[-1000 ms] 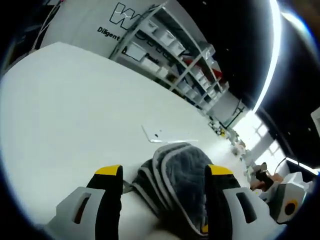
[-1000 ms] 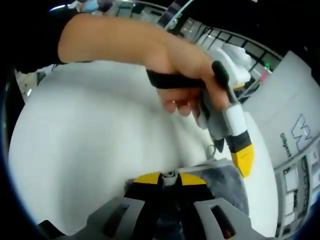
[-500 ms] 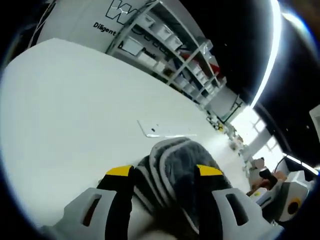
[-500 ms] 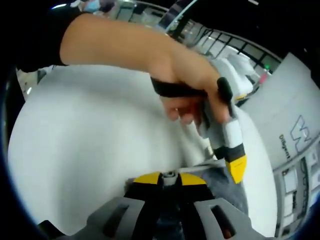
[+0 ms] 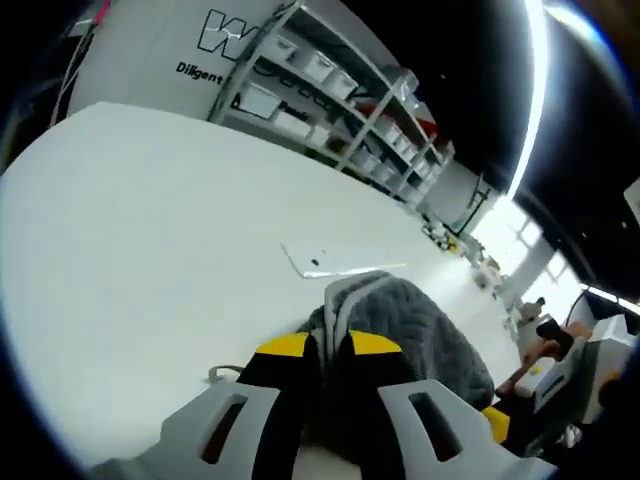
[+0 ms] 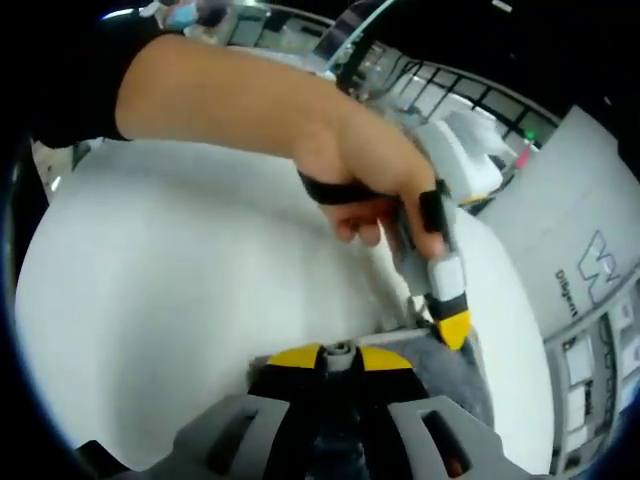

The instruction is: Open the folded towel by lifting each exposed corner and separating the folded layers until the towel lies flat within the target outline without major curled edges

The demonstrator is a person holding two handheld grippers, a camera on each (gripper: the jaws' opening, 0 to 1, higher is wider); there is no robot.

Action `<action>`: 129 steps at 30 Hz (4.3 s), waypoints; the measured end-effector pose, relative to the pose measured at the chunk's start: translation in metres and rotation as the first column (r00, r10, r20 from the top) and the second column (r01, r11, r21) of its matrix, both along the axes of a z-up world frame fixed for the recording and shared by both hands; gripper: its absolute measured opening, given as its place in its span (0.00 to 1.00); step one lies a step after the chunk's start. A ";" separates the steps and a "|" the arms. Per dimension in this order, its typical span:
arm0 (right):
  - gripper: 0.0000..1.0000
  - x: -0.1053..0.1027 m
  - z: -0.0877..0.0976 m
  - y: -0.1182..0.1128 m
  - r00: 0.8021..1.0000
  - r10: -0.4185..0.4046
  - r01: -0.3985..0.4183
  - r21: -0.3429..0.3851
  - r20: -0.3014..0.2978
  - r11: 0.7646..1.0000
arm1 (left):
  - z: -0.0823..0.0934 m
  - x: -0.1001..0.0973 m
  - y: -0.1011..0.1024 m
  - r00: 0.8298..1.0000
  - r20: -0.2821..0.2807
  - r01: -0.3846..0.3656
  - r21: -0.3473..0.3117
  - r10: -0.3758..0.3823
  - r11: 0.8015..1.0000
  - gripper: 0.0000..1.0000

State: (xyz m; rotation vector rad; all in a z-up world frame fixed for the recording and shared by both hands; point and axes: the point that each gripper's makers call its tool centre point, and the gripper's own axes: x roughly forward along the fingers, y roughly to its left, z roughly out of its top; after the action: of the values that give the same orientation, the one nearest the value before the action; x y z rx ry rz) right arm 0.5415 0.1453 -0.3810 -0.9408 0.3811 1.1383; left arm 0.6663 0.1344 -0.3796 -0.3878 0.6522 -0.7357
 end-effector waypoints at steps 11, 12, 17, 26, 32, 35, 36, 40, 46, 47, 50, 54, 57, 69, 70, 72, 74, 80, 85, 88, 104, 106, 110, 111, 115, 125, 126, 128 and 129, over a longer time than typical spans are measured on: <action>0.08 0.001 0.001 0.001 1.000 -0.012 0.012 0.000 -0.004 1.000 | 0.001 0.000 0.000 1.000 0.026 0.005 -0.002 -0.005 1.000 0.09; 0.07 0.001 0.001 0.001 1.000 -0.009 0.009 0.001 0.003 1.000 | 0.001 -0.006 -0.002 1.000 0.026 0.004 -0.005 -0.004 1.000 0.08; 0.04 0.002 0.004 0.001 0.999 -0.010 0.009 0.006 0.039 1.000 | 0.004 -0.013 -0.005 1.000 0.019 -0.007 -0.032 0.008 0.999 0.07; 0.03 0.005 0.014 0.000 0.996 -0.029 0.027 0.034 0.081 0.999 | 0.011 -0.023 -0.008 1.000 0.017 -0.024 -0.046 0.025 0.999 0.06; 0.03 0.001 0.020 -0.002 0.995 -0.036 0.033 0.042 0.089 0.999 | 0.017 -0.016 -0.005 1.000 0.006 -0.027 -0.054 0.028 0.998 0.06; 0.03 0.000 0.028 -0.003 0.995 -0.040 0.036 0.047 0.095 0.998 | 0.021 -0.018 -0.007 1.000 0.006 -0.025 -0.048 0.025 0.999 0.06; 0.03 0.001 0.031 -0.004 0.995 -0.045 0.040 0.051 0.094 0.998 | 0.023 -0.012 -0.005 1.000 0.005 -0.026 -0.049 0.026 0.998 0.06; 0.03 0.002 0.041 -0.005 0.994 -0.058 0.051 0.071 0.094 0.996 | 0.031 -0.007 -0.006 1.000 0.009 -0.026 -0.045 0.026 0.999 0.06; 0.03 0.005 0.050 -0.008 0.992 -0.069 0.059 0.090 0.110 0.994 | 0.040 0.005 -0.005 1.000 0.011 -0.006 -0.032 0.007 0.999 0.06; 0.03 0.006 0.053 -0.009 0.991 -0.071 0.060 0.096 0.115 0.994 | 0.041 0.008 -0.004 1.000 0.012 -0.003 -0.030 0.004 1.000 0.06; 0.03 0.007 0.058 -0.011 0.990 -0.078 0.065 0.112 0.120 0.992 | 0.047 0.024 0.002 1.000 0.011 0.002 -0.026 -0.002 1.000 0.06; 0.03 0.006 0.064 -0.014 0.989 -0.091 0.073 0.149 0.117 0.986 | 0.050 0.026 -0.002 1.000 0.023 0.011 -0.030 -0.010 1.000 0.06; 0.03 0.009 0.069 -0.015 0.987 -0.098 0.077 0.165 0.125 0.983 | 0.059 0.022 -0.009 0.998 0.057 0.017 -0.031 -0.016 0.999 0.06; 0.02 0.006 0.087 -0.038 0.981 -0.163 0.132 0.255 0.103 0.958 | 0.077 0.014 -0.040 0.995 0.083 0.056 0.012 -0.057 0.998 0.06; 0.02 0.005 0.086 -0.040 0.981 -0.165 0.134 0.258 0.104 0.957 | 0.080 0.013 -0.044 0.994 0.083 0.063 0.018 -0.064 0.998 0.06; 0.02 0.004 0.085 -0.044 0.979 -0.176 0.143 0.273 0.099 0.951 | 0.084 0.009 -0.054 0.993 0.088 0.074 0.024 -0.076 0.997 0.06; 0.02 0.003 0.086 -0.049 0.978 -0.182 0.148 0.278 0.103 0.949 | 0.086 0.009 -0.061 0.993 0.087 0.082 0.028 -0.084 0.996 0.06; 0.02 0.003 0.095 -0.062 0.973 -0.203 0.163 0.291 0.113 0.943 | 0.088 0.004 -0.076 0.992 0.080 0.098 0.013 -0.098 0.995 0.06; 0.02 0.007 0.105 -0.075 0.966 -0.234 0.185 0.334 0.113 0.924 | 0.093 0.007 -0.083 0.991 0.093 0.097 0.035 -0.100 0.995 0.07; 0.02 0.009 0.109 -0.084 0.961 -0.251 0.196 0.355 0.116 0.914 | 0.096 0.010 -0.091 0.990 0.102 0.096 0.052 -0.101 0.994 0.07; 0.02 0.010 0.116 -0.121 0.948 -0.310 0.247 0.430 0.080 0.868 | 0.097 0.015 -0.139 0.981 0.101 0.153 0.127 -0.167 0.980 0.07; 0.02 0.010 0.114 -0.124 0.945 -0.317 0.254 0.432 0.080 0.865 | 0.097 0.015 -0.143 0.981 0.100 0.153 0.134 -0.167 0.979 0.07; 0.03 0.010 0.114 -0.130 0.940 -0.329 0.260 0.430 0.093 0.865 | 0.096 0.012 -0.151 0.980 0.096 0.160 0.143 -0.174 0.977 0.07; 0.03 0.010 0.115 -0.132 0.938 -0.333 0.263 0.432 0.093 0.863 | 0.096 0.012 -0.153 0.980 0.096 0.160 0.145 -0.175 0.976 0.07; 0.03 0.012 0.115 -0.143 0.921 -0.390 0.341 0.503 -0.009 0.794 | 0.095 0.011 -0.160 0.980 0.097 0.157 0.161 -0.174 0.974 0.07; 0.03 0.010 0.110 -0.175 0.893 -0.446 0.399 0.555 -0.056 0.730 | 0.086 0.006 -0.184 0.975 0.108 0.170 0.215 -0.196 0.962 0.07; 0.03 0.010 0.109 -0.178 0.890 -0.452 0.404 0.558 -0.058 0.725 | 0.085 0.006 -0.187 0.974 0.107 0.174 0.223 -0.202 0.959 0.07; 0.03 0.008 0.108 -0.186 0.884 -0.463 0.414 0.568 -0.065 0.711 | 0.086 0.006 -0.193 0.970 0.109 0.187 0.240 -0.218 0.953 0.07; 0.03 0.006 0.107 -0.188 0.882 -0.466 0.417 0.573 -0.068 0.706 | 0.086 0.006 -0.195 0.969 0.110 0.190 0.242 -0.221 0.951 0.07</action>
State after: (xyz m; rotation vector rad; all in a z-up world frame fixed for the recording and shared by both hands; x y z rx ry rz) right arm 0.5471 -0.0423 -0.2736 -0.3206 0.1581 0.6913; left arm 0.6719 -0.0611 -0.2932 -0.0548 0.6470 -0.8668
